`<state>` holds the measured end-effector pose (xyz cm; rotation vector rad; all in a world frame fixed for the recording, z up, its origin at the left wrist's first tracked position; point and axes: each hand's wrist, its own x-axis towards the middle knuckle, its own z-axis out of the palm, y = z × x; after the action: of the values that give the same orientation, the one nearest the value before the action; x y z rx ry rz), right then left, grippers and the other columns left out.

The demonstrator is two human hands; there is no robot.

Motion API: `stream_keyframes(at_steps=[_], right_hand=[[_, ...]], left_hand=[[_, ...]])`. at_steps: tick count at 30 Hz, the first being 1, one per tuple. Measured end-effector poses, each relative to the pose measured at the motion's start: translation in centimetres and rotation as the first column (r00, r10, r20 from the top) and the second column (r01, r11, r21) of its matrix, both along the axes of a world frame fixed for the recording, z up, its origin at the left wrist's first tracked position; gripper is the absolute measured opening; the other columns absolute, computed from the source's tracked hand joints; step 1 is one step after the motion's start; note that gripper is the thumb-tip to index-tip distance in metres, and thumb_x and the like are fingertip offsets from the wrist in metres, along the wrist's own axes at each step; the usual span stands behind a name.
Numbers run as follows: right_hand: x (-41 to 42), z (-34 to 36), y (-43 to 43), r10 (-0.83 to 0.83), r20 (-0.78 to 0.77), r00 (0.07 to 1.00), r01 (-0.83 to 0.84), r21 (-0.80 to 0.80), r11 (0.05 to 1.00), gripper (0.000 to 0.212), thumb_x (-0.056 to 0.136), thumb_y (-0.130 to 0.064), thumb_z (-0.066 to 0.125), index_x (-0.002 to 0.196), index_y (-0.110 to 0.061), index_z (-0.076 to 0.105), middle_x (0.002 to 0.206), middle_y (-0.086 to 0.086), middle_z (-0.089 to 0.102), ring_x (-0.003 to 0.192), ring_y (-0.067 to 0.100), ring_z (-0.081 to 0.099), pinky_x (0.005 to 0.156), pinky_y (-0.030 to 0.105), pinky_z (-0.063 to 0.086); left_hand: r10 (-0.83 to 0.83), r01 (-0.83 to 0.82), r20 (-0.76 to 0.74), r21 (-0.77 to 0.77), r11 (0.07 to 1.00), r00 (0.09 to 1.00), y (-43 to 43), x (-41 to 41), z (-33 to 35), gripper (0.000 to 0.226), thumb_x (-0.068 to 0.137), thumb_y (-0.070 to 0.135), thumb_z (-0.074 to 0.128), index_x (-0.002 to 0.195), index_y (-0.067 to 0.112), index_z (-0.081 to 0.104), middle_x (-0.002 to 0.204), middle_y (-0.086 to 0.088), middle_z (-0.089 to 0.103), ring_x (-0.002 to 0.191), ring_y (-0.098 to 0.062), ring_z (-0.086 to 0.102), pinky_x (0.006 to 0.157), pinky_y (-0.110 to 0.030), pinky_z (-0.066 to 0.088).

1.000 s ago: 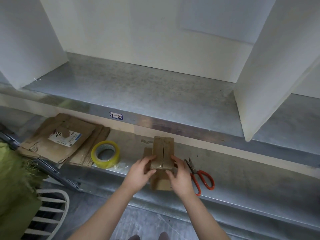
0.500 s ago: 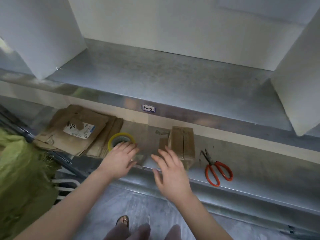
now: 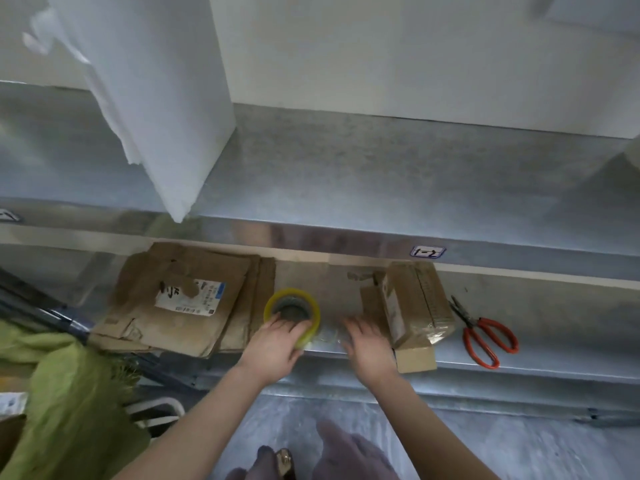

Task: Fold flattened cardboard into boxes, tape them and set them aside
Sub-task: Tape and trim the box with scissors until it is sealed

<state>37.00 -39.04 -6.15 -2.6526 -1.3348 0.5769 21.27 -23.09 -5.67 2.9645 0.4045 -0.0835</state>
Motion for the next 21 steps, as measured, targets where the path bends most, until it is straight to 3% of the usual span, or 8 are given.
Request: stream_keyframes(at_steps=[4, 7, 10, 13, 16, 18, 21], right_hand=[[0.3, 0.1, 1.1, 0.041, 0.026, 0.999, -0.041, 0.012, 0.999, 0.037, 0.095, -0.029, 0.05, 0.132, -0.025, 0.05, 0.138, -0.001, 0.044, 0.129, 0.024, 0.04, 0.096, 0.035, 0.035], [0.6, 0.1, 1.8, 0.006, 0.029, 1.0, -0.006, -0.008, 1.0, 0.024, 0.094, -0.031, 0.052, 0.115, -0.022, 0.059, 0.123, 0.001, 0.05, 0.117, 0.025, 0.047, 0.086, 0.032, 0.035], [0.7, 0.2, 2.0, -0.041, -0.029, 0.999, 0.042, 0.026, 0.999, 0.016, 0.095, -0.028, 0.052, 0.103, -0.017, 0.061, 0.111, 0.004, 0.055, 0.106, 0.026, 0.051, 0.074, 0.03, 0.035], [-0.2, 1.7, 1.7, -0.133, -0.118, 0.984, 0.148, 0.129, 0.981, 0.015, 0.098, -0.025, 0.045, 0.1, -0.015, 0.055, 0.099, 0.007, 0.061, 0.091, 0.027, 0.056, 0.07, 0.035, 0.044], [-1.2, 4.2, 1.0, -0.175, -0.178, 0.968, 0.213, 0.222, 0.952, 0.011, 0.096, -0.028, 0.048, 0.094, -0.018, 0.053, 0.084, 0.002, 0.061, 0.079, 0.025, 0.059, 0.067, 0.035, 0.045], [-1.5, 5.8, 0.3, -0.185, -0.241, 0.953, 0.242, 0.238, 0.94, 0.014, 0.092, -0.034, 0.058, 0.088, -0.021, 0.054, 0.076, -0.004, 0.06, 0.073, 0.018, 0.059, 0.068, 0.029, 0.045], [-1.1, 7.7, -1.2, -0.211, -0.341, 0.916, 0.294, 0.211, 0.932, 0.029, 0.082, -0.041, 0.074, 0.07, -0.03, 0.05, 0.066, -0.011, 0.055, 0.062, 0.004, 0.051, 0.057, 0.012, 0.037]], left_hand=[[0.002, -0.001, 0.013, -0.081, 0.997, 1.0, 0.7, -0.2, -0.6, 0.066, 0.078, 0.029, 0.07, 0.137, 0.03, 0.04, 0.109, -0.003, 0.067, 0.104, -0.025, 0.062, 0.109, -0.039, 0.037], [-0.022, 0.025, 0.038, -0.081, 0.996, 0.999, 1.3, -0.1, -1.1, 0.08, 0.067, 0.02, 0.08, 0.132, 0.033, 0.036, 0.098, 0.002, 0.069, 0.093, -0.021, 0.066, 0.099, -0.036, 0.046], [-0.088, 0.088, 0.065, -0.008, 0.996, 0.994, 1.5, -0.2, -1.0, 0.082, 0.062, 0.025, 0.085, 0.132, 0.031, 0.041, 0.089, 0.009, 0.068, 0.082, -0.014, 0.066, 0.09, -0.031, 0.052], [-0.071, 0.081, 0.114, -0.089, 0.993, 0.991, 1.6, -0.4, 0.1, 0.066, 0.08, 0.029, 0.072, 0.139, 0.029, 0.04, 0.111, 0.004, 0.066, 0.1, -0.018, 0.062, 0.096, -0.031, 0.044], [0.047, -0.02, 0.072, -0.334, 0.942, 0.996, 1.9, -0.3, 1.9, 0.059, 0.091, 0.045, 0.043, 0.146, 0.029, 0.03, 0.143, 0.001, 0.045, 0.131, -0.022, 0.04, 0.108, -0.029, 0.024], [0.051, -0.025, 0.058, -0.387, 0.922, 0.997, 1.8, -0.1, 3.2, 0.072, 0.08, 0.059, 0.026, 0.145, 0.029, 0.031, 0.144, 0.0, 0.044, 0.129, -0.021, 0.039, 0.104, -0.025, 0.022], [-0.036, 0.065, 0.083, -0.371, 0.926, 0.996, 1.4, -0.2, 4.8, 0.088, 0.074, 0.082, 0.033, 0.144, 0.028, 0.035, 0.14, 0.0, 0.047, 0.125, -0.019, 0.041, 0.102, -0.027, 0.026]])
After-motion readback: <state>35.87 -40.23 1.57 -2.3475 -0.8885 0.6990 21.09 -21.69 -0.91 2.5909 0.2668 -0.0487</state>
